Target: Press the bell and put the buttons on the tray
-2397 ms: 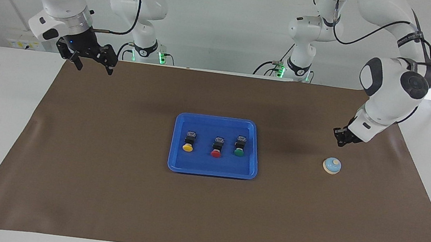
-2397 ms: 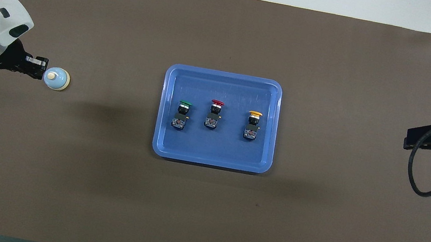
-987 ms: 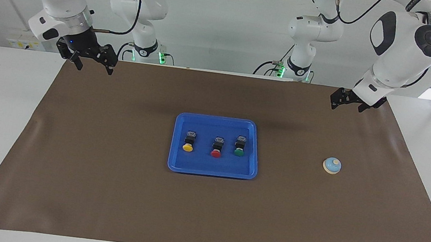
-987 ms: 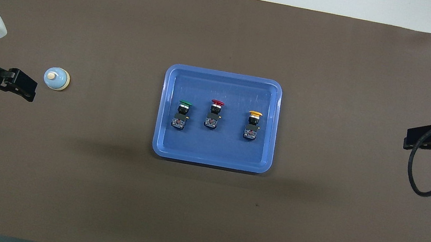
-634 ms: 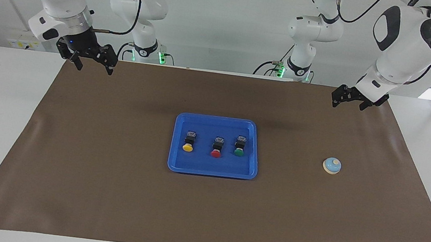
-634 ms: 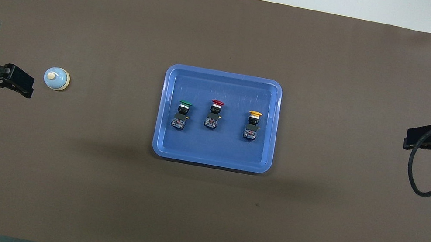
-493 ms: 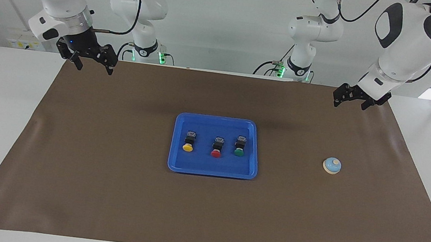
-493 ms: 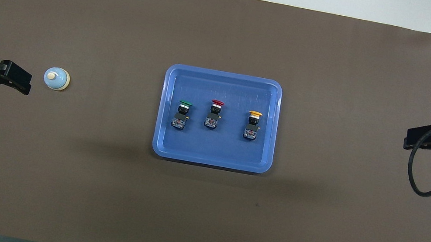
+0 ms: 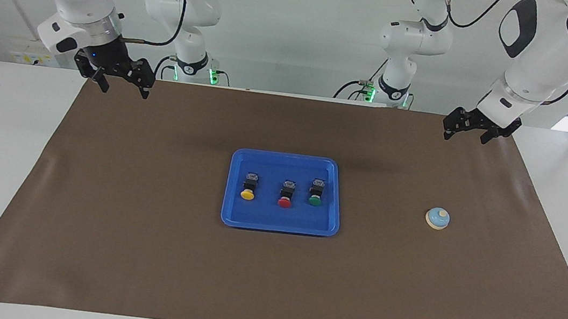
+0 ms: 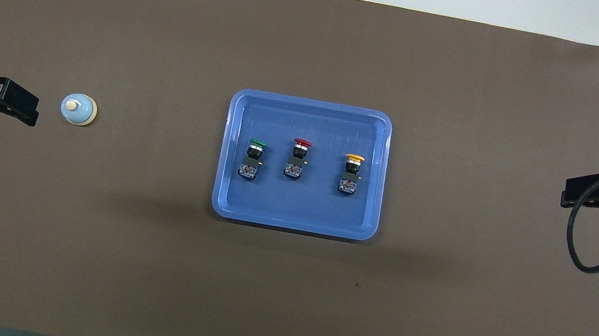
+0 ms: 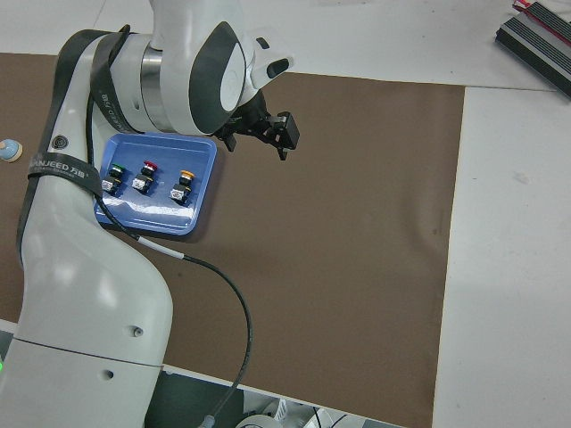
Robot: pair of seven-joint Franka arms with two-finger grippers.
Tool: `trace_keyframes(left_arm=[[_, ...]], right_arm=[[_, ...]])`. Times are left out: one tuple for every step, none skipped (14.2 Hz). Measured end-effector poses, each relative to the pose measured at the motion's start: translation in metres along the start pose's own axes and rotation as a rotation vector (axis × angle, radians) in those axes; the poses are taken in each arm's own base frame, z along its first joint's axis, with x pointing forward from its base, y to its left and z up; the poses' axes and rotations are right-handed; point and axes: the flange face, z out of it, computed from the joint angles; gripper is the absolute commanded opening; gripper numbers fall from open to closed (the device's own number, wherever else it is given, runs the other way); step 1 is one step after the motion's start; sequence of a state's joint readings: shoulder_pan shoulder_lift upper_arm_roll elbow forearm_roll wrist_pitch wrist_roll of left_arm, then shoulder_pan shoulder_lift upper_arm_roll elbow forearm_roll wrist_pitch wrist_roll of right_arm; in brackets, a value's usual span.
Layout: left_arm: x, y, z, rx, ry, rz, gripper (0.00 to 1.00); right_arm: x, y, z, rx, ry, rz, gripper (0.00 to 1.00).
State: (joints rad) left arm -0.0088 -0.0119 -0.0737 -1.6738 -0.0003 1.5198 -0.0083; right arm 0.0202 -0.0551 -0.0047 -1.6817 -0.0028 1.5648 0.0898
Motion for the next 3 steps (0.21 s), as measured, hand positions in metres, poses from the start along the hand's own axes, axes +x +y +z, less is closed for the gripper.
trace_keyframes(left_arm=[[0.0,0.0,0.0,0.0,0.0,-0.011,1.0],[0.0001,0.0,-0.0001,0.0,0.001,-0.018,1.0],[0.0001,0.0,-0.0001,0.0,0.001,-0.022,1.0]], right_arm=[[0.0,0.0,0.0,0.0,0.0,0.0,1.0],[0.0,0.0,0.0,0.0,0.0,0.0,1.0],[0.0,0.0,0.0,0.0,0.0,0.0,1.0]])
